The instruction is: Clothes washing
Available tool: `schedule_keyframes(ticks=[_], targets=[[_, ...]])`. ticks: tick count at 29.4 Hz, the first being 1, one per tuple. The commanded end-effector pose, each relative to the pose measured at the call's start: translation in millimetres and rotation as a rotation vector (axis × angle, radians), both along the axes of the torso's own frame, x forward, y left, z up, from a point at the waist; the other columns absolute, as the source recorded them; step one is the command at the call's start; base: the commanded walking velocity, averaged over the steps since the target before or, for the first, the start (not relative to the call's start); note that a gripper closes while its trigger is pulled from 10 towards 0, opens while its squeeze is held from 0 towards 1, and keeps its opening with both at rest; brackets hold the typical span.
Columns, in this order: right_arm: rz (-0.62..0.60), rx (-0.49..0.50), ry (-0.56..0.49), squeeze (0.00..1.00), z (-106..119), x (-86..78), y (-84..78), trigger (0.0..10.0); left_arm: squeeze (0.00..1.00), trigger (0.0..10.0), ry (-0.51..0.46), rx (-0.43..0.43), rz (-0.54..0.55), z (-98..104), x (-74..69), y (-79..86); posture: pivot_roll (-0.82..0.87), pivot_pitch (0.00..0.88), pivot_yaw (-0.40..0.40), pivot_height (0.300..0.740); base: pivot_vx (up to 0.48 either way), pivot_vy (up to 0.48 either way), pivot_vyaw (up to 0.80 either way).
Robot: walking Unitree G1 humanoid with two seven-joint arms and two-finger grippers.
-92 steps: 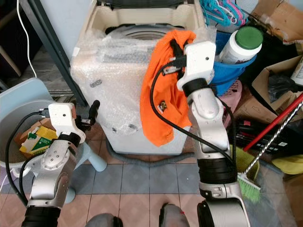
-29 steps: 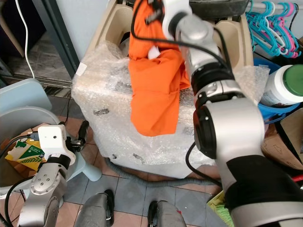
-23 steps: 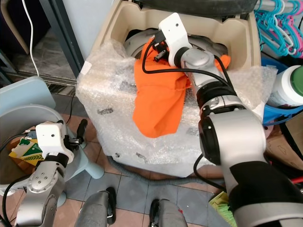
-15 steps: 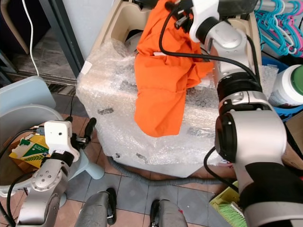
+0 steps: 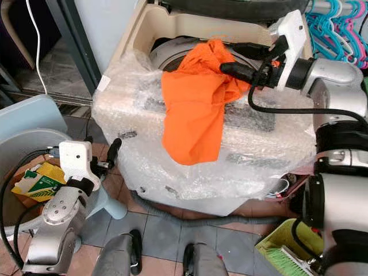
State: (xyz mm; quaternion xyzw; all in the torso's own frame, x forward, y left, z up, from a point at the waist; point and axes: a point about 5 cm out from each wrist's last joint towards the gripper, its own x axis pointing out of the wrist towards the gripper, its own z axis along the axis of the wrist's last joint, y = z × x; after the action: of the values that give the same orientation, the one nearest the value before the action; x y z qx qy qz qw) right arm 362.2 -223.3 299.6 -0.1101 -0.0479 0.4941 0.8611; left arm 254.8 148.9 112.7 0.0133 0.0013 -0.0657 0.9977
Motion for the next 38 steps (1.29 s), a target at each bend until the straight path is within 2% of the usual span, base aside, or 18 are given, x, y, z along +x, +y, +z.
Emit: schedule_keyframes(ticks=[1, 5, 12, 13, 14, 15, 17, 18, 24, 26, 28, 29, 30, 31, 34, 35, 36, 38], targets=[[0.071, 0.025, -0.01, 1.0, 12, -6.4, 0.5, 10.0, 0.0, 10.0, 0.017, 0.006, -0.001, -5, -0.9, -0.2, 0.0, 0.149, -0.012, 0.74, 0.0, 0.0, 0.0], [0.115, 0.021, 0.021, 1.0, 6, -9.6, 10.3, 10.0, 0.0, 10.0, 0.017, 0.005, -0.001, -5, -1.5, -1.1, 0.0, 0.15, -0.012, 0.74, 0.0, 0.0, 0.0], [-0.016, -0.152, 0.074, 1.0, -64, 4.2, 49.6, 10.0, 0.0, 10.0, 0.009, -0.016, -0.087, -4, -3.2, -9.4, 0.0, 0.152, -0.012, 0.74, 0.0, 0.0, 0.0], [-0.088, -0.168, 0.07, 0.42, -75, 9.5, 53.9, 10.0, 0.0, 10.0, 0.003, -0.004, -0.106, -3, -4.8, -10.9, 0.01, 0.153, -0.015, 0.74, 0.0, 0.0, 0.0], [-0.088, -0.168, 0.07, 0.42, -75, 9.5, 53.9, 10.0, 0.0, 10.0, 0.003, -0.004, -0.106, -3, -4.8, -10.9, 0.01, 0.153, -0.015, 0.74, 0.0, 0.0, 0.0], [-0.172, -0.192, 0.054, 0.0, -83, 14.3, 56.9, 10.0, 0.0, 10.0, 0.002, 0.004, -0.108, -4, -5.6, -11.0, 0.01, 0.153, -0.016, 0.74, 0.0, 0.0, 0.0], [-0.206, -0.206, 0.039, 0.0, -86, 15.6, 58.0, 10.0, 0.0, 10.0, 0.003, 0.006, -0.106, -4, -5.9, -10.9, 0.01, 0.153, -0.016, 0.74, 0.0, 0.0, 0.0], [-0.252, -0.24, 0.005, 0.0, -87, 17.4, 57.6, 0.0, 0.0, 10.0, 0.003, 0.005, -0.101, -4, -6.0, -10.6, 0.01, 0.154, -0.019, 0.74, 0.0, 0.0, 0.0], [-0.557, -0.199, -0.106, 0.0, -66, 34.8, 35.4, 0.0, 0.0, 10.0, -0.001, 0.001, -0.095, -4, -5.9, -11.9, 0.0, 0.155, -0.024, 0.74, 0.0, 0.0, 0.0], [-0.801, -0.155, -0.135, 0.0, -50, 42.6, 5.6, 0.0, 0.0, 10.0, 0.0, 0.003, -0.094, -5, -5.8, -12.5, 0.0, 0.157, -0.024, 0.74, 0.0, 0.0, 0.0], [-0.893, -0.099, -0.159, 0.0, -40, 43.7, -6.0, 1.5, 0.0, 10.0, -0.001, 0.004, -0.094, -5, -5.5, -12.7, 0.0, 0.157, -0.024, 0.74, 0.0, 0.0, 0.0], [-0.937, -0.053, -0.191, 0.0, -29, 43.6, -12.0, 7.6, 0.0, 10.0, -0.001, 0.004, -0.094, -5, -5.1, -12.6, 0.0, 0.157, -0.024, 0.74, 0.0, 0.0, 0.0], [-0.937, -0.053, -0.191, 0.0, -29, 43.6, -12.0, 7.6, 0.0, 10.0, -0.001, 0.004, -0.094, -5, -5.1, -12.6, 0.0, 0.157, -0.024, 0.74, 0.0, 0.0, 0.0], [-0.959, 0.011, -0.247, 0.0, -14, 42.8, -16.2, 10.0, 0.0, 10.0, -0.002, 0.006, -0.091, -5, -4.6, -12.2, 0.0, 0.157, -0.023, 0.74, 0.0, 0.0, 0.0], [-0.957, 0.153, -0.377, 0.0, 20, 38.9, -19.3, 10.0, 0.0, 10.0, -0.002, 0.008, -0.084, -5, -3.6, -11.0, 0.0, 0.157, -0.021, 0.74, 0.0, 0.0, 0.0], [-0.93, 0.184, -0.4, 0.11, 26, 37.6, -17.3, 10.0, 0.0, 10.0, -0.001, 0.009, -0.083, -5, -3.4, -10.9, 0.0, 0.156, -0.021, 0.74, 0.0, 0.0, 0.0], [-0.906, 0.212, -0.419, 0.95, 30, 36.2, -15.4, 10.0, 0.0, 10.0, -0.002, 0.009, -0.083, -5, -3.2, -10.8, 0.0, 0.156, -0.02, 0.74, 0.0, 0.0, 0.0], [-0.876, 0.239, -0.434, 1.0, 31, 34.7, -11.9, 10.0, 0.0, 10.0, -0.002, 0.009, -0.082, -5, -3.0, -10.7, 0.0, 0.156, -0.02, 0.74, 0.0, 0.0, 0.0]])
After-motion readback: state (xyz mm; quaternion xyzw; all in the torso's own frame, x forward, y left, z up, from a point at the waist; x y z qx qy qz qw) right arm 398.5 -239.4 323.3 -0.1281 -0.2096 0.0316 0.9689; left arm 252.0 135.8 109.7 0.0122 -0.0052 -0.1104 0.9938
